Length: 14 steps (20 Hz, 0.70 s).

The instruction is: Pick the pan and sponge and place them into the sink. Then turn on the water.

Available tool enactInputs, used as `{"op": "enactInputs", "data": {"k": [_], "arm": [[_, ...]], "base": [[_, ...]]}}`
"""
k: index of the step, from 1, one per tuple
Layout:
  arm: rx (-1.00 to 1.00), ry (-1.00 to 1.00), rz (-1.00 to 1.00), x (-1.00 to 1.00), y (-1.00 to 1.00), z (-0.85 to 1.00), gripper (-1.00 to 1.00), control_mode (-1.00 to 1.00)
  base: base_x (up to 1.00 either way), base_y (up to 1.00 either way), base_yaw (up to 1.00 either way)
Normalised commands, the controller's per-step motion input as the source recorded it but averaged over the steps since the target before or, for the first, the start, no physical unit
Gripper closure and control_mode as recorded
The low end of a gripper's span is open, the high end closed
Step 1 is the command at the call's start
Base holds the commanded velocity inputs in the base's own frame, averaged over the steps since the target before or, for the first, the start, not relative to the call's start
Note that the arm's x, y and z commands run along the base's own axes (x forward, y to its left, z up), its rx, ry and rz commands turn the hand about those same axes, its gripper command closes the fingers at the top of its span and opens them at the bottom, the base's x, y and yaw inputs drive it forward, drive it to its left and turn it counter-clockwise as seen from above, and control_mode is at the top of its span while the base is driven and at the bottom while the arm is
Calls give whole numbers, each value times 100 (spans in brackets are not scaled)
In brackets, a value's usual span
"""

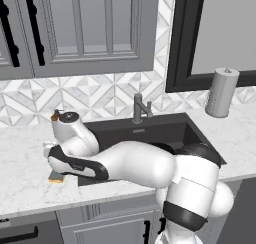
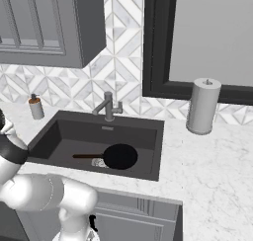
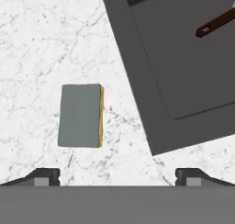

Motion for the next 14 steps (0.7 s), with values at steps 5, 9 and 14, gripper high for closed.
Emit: {"op": "enactInputs", "data": {"k": [5,9,14], "arm": [[0,1,0,23,19,-33,-100,-100],[-1,0,0,18,23,-28,-100,-100],[-3,1,0,16,24,-33,-100,-100]], "base": [[0,0,0],[0,0,0],[0,0,0]]}}
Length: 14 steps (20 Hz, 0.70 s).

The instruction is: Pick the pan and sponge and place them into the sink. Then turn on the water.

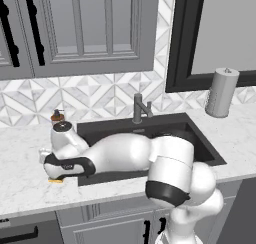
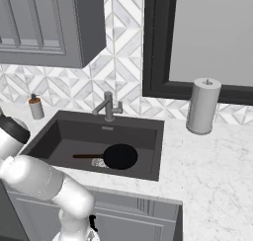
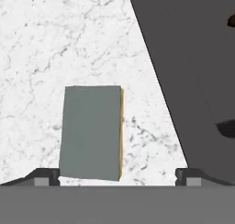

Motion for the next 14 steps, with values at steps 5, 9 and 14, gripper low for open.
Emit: {"op": "enactInputs", "data": {"k": [5,9,14], "arm": [[-4,0,0,16,26,-27,-100,-100],[-3,0,0,14,18,-27,-100,-100],[-1,0,0,1,1,-47,-100,-100]], "base": [[0,0,0],[0,0,0],[0,0,0]]}}
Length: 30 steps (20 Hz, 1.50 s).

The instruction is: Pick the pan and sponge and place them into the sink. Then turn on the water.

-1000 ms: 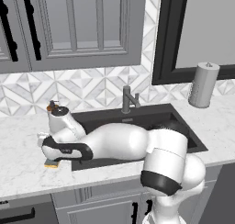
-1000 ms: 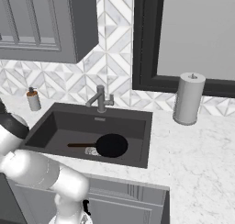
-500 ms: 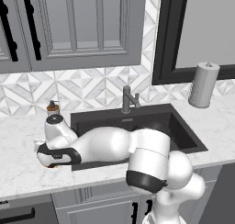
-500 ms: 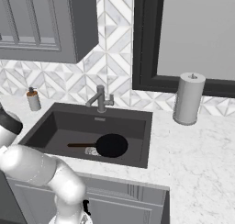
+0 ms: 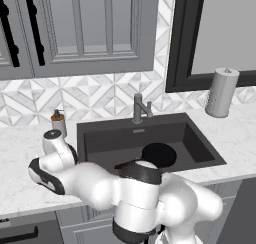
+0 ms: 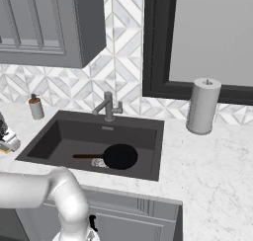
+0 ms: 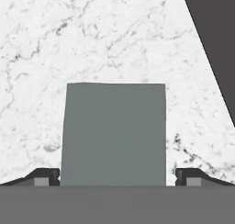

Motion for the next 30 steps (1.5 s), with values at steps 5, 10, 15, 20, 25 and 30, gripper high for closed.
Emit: {"op": "enactInputs", "data": {"k": [5,10,15,20,25,30], "arm": [[-2,0,0,0,0,-62,-100,-100],[-1,0,-1,-1,0,-81,100,-100],[0,-1,-4,-5,-5,-75,100,-100],[3,-13,-7,-21,-24,-31,100,-100],[16,-26,-12,-41,-38,46,100,-100],[17,-19,-18,-34,-63,60,100,-100]], "base": [[0,0,0],[0,0,0],[0,0,0],[0,0,0],[0,0,0],[0,0,0]]}}
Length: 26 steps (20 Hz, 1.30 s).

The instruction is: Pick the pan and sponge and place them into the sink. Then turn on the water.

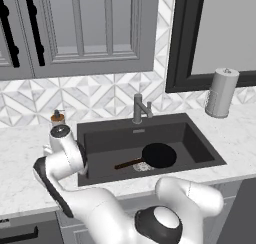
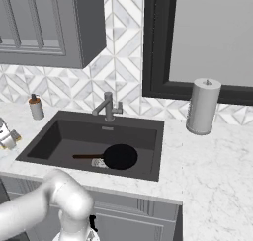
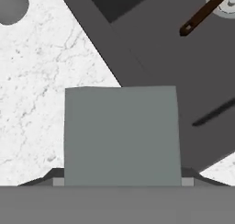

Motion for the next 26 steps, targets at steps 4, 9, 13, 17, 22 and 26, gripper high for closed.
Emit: {"op": "enactInputs", "data": {"k": [4,9,13,17,22,26], "arm": [[13,-9,-16,-15,-70,35,100,-100],[6,0,-12,-5,-66,48,100,-100],[4,1,-12,0,-62,62,100,-100],[4,4,-11,0,-71,68,100,-100],[7,0,-9,0,-88,63,100,-100],[8,0,-7,0,-99,50,100,-100]], "base": [[0,0,0],[0,0,0],[0,0,0],[0,0,0],[0,0,0],[0,0,0]]}}
